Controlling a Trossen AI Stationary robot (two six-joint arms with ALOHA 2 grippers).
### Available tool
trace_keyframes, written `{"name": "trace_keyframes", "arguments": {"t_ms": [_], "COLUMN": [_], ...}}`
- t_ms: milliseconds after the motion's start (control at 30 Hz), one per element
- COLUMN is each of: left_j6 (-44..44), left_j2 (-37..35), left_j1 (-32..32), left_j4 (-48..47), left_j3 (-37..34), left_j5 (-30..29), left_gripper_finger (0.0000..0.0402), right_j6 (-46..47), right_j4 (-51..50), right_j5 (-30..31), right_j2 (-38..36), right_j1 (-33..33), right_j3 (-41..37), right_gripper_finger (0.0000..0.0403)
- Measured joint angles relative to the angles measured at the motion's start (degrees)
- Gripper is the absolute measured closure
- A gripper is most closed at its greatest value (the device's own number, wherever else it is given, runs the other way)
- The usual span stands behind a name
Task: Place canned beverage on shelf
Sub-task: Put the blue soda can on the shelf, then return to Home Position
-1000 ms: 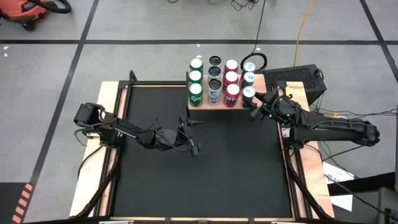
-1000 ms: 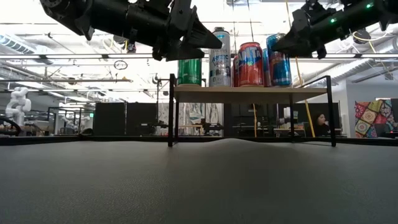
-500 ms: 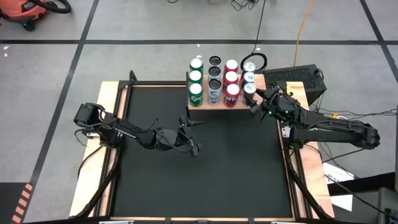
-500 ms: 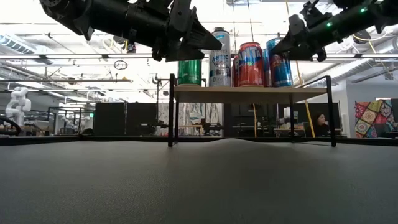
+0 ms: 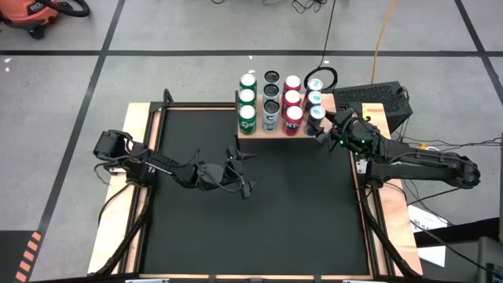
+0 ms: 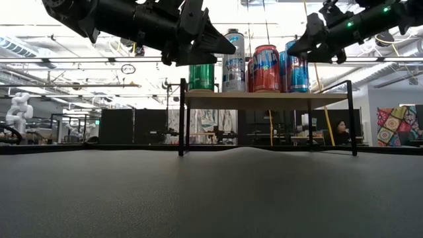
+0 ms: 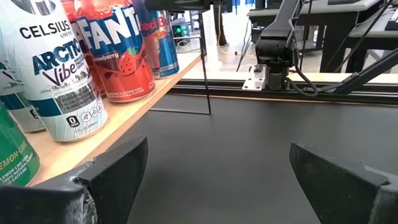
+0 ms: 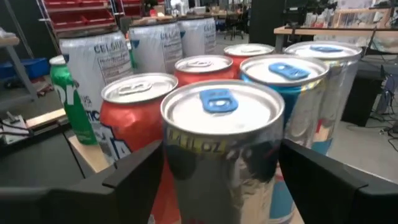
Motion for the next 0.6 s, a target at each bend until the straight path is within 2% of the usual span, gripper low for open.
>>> {"name": "trace_keyframes", "arguments": {"t_ms": [200, 300, 467, 600], "left_j6": [-0.07, -0.04, 0.24, 2.80], "left_j2": [0.00, 0.00, -2.10, -7.75], "left_j1": [0.00, 0.00, -0.09, -1.04], "left_j4": [-0.37, -0.44, -1.38, -0.65], "left_j3": [0.02, 0.02, 0.02, -2.27], "left_j5": [-0.08, -0.15, -0.50, -2.19], "left_gripper_finger": [0.0011, 0.0011, 0.0011, 0.0012], "right_j6": [-1.35, -1.14, 0.77, 0.92], "right_j4": [0.98, 0.66, 0.48, -0.79], "right_j5": [0.10, -2.23, -10.00, -16.93], "right_j2": [-2.85, -5.27, -9.45, -13.71], "right_j1": [0.00, 0.00, 0.04, 0.44], "right_j3": [0.00, 0.00, -0.02, -0.02], "right_gripper_finger": [0.0100, 0.0100, 0.0099, 0.0103]}}
